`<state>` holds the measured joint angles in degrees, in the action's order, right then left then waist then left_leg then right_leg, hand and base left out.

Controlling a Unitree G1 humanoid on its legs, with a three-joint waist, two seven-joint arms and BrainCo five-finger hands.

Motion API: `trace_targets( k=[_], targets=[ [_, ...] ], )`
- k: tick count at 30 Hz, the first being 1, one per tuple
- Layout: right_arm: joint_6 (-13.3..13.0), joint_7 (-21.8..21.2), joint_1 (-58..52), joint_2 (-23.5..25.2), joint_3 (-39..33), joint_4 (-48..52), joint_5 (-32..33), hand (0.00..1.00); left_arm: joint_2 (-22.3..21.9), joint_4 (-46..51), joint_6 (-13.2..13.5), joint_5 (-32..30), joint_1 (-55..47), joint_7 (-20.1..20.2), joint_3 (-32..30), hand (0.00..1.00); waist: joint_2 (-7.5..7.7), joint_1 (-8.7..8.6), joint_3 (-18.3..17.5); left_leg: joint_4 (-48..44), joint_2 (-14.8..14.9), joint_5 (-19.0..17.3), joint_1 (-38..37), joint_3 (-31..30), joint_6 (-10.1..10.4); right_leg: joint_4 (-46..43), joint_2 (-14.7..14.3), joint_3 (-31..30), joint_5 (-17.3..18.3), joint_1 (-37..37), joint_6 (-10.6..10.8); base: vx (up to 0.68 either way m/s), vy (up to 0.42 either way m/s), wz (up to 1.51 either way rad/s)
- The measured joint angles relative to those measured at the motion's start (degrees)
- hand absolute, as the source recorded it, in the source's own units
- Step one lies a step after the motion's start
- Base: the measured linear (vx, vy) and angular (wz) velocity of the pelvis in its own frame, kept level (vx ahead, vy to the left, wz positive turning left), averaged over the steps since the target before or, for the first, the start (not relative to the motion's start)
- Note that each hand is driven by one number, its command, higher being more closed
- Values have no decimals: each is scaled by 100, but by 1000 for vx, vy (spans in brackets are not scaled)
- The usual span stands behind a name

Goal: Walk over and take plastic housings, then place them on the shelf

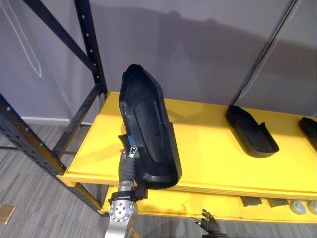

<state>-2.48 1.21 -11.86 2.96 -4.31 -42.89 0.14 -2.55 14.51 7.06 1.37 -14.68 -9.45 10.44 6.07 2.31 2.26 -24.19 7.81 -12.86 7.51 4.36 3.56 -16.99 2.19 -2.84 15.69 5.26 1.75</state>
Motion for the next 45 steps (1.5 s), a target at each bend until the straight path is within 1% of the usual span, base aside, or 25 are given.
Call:
trace_targets(
  k=[3, 5, 7, 8, 10, 11, 12, 13, 14, 15, 17, 19, 20, 23, 27, 29, 30, 31, 33, 36, 38, 40, 45],
  targets=[
    [0, -5, -67, -17, 0, -92, -6, 0, 56, -70, -66, -95, 64, 53, -62, 100, 1, -10, -61, 285, 16, 135, -177, 68, -5, 167, -13, -87, -222, 66, 21, 1, 29, -17],
    [1, -31, -149, -26, 2, -183, -26, 0, 110, -265, -132, -104, 207, 73, -266, 100, -8, -10, -113, 482, 15, 246, -289, 158, -8, 223, -12, -147, -319, 66, 9, -35, 2, -15],
    [2, -74, -173, -60, 0, -357, -64, 0, 226, -649, -287, -109, 610, 21, -593, 100, -27, -34, -155, 715, 2, 397, -366, 182, -6, 274, -13, -166, -400, 37, 4, -101, -38, -8],
    [2, -81, -173, -65, -6, -397, -59, 0, 278, -726, -337, -108, 719, -1, -659, 100, -34, -51, -156, 774, -5, 436, -379, 182, -2, 287, -13, -174, -417, 28, -7, -137, -52, -2],
    [1, -135, -140, -107, -4, -465, -97, 0, 445, -1006, -441, -180, 1062, -41, -925, 100, -59, -150, -218, 1015, -37, 620, -386, 179, 7, 407, -22, -294, -488, -14, -58, -128, -41, -4],
    [0, -161, -103, -132, -7, -518, -95, 0, 558, -1299, -459, -228, 1323, -85, -1068, 100, -63, -161, -224, 1236, -80, 800, -470, 210, 7, 463, 16, -310, -523, -70, -21, -128, -38, -8],
    [0, -175, -89, -156, -3, -550, -96, 0, 586, -1488, -486, -264, 1460, -134, -1130, 100, -78, -165, -233, 1412, -91, 906, -525, 231, 3, 492, 24, -309, -553, -84, -29, -173, -59, -8],
    [0, -212, -66, -212, -1, -579, -96, 0, 689, -1828, -594, -282, 1728, -197, -1231, 100, -112, -200, -249, 1721, -122, 1114, -607, 239, 19, 586, 33, -310, -616, -102, -34, -184, -65, -4],
    [1, -248, 2, -266, -2, -644, -97, 0, 785, -2077, -660, -293, 1920, -261, -1364, 100, -126, -285, -242, 2034, -166, 1314, -691, 235, 19, 670, 53, -310, -625, -122, -33, -190, -63, 1],
    [0, -256, 39, -295, -7, -674, -96, 0, 826, -2194, -687, -307, 1999, -293, -1412, 100, -144, -332, -233, 2183, -175, 1407, -730, 229, -9, 700, 56, -305, -637, -133, -14, -244, -52, 4],
    [-1, -289, 101, -447, -14, -687, -93, 0, 923, -2705, -841, -371, 2267, -377, -1571, 100, -306, -434, -189, 2818, -182, 1747, -985, 167, 92, 806, -4, -314, -744, -159, 32, -250, -25, -2],
    [-2, -295, 118, -516, -18, -669, -88, 0, 987, -3053, -942, -399, 2453, -389, -1573, 100, -365, -476, -156, 2945, -180, 1821, -1040, 145, 119, 825, -36, -309, -742, -148, 42, -186, -3, -1],
    [-2, -301, 118, -532, -19, -670, -88, 0, 1031, -3234, -1000, -447, 2545, -387, -1581, 100, -377, -484, -153, 2945, -172, 1830, -1038, 125, 133, 845, -58, -322, -721, -147, 81, -151, -7, 1],
    [-2, -316, 119, -532, -19, -675, -89, 0, 1142, -3613, -1084, -525, 2772, -384, -1586, 100, -374, -500, -153, 2946, -173, 1834, -986, 36, 140, 878, -104, -359, -720, -164, 85, -78, -10, 3],
    [-2, -369, 144, -539, -18, -721, -90, 0, 1276, -4225, -1244, -612, 3101, -376, -1825, 100, -368, -514, -145, 2943, -184, 1838, -908, 40, 141, 989, -142, -530, -726, -203, 90, 14, 5, -6],
    [-2, -382, 173, -540, -20, -763, -91, 0, 1402, -4315, -1254, -718, 3199, -364, -1871, 100, -365, -524, -144, 2928, -207, 1870, -910, 54, 142, 1015, -136, -613, -772, -210, 118, 87, 12, -11],
    [-2, -389, 222, -538, -19, -806, -92, 0, 1462, -4399, -1263, -737, 3329, -364, -1915, 0, -348, -540, -135, 2920, -223, 1895, -901, 53, 104, 1035, -127, -620, -818, -210, 67, 79, 4, -3],
    [-1, -404, 280, -539, -17, -851, -99, 0, 1503, -4526, -1265, -740, 3467, -365, -1959, 0, -320, -548, -112, 2918, -229, 1899, -900, 53, 98, 1052, -124, -622, -827, -204, 55, 92, 1, -1],
    [-2, -412, 323, -537, -16, -878, -100, 0, 1560, -4630, -1276, -848, 3673, -367, -2015, 0, -328, -553, -52, 2918, -230, 1895, -875, 55, 95, 1065, -124, -632, -834, -215, 44, 77, -3, -5],
    [-2, -420, 406, -549, -10, -898, -101, 0, 1778, -4769, -1294, -856, 4001, -339, -2013, 0, -326, -553, 56, 2917, -194, 1841, -877, 179, 111, 1130, -151, -762, -859, -241, 11, 64, -2, -22],
    [-2, -425, 452, -553, -8, -909, -102, 0, 1899, -4902, -1287, -904, 4231, -209, -1983, 0, -325, -575, 110, 2917, -173, 1806, -851, 229, 119, 1141, -169, -809, -871, -304, -6, 35, 3, -18],
    [-3, -435, 484, -563, -7, -935, -109, 0, 1943, -4943, -1287, -956, 4354, -134, -1929, 0, -328, -588, 133, 2916, -173, 1786, -829, 268, 107, 1140, -169, -884, -876, -350, -10, 12, 12, -15],
    [-3, -457, 531, -568, 2, -942, -130, 0, 1982, -4947, -1286, -954, 4449, -129, -1773, 0, -330, -666, 165, 2916, -204, 1763, -828, 327, 92, 1139, -136, -908, -883, -379, -6, -1, 13, -6]
  ],
)
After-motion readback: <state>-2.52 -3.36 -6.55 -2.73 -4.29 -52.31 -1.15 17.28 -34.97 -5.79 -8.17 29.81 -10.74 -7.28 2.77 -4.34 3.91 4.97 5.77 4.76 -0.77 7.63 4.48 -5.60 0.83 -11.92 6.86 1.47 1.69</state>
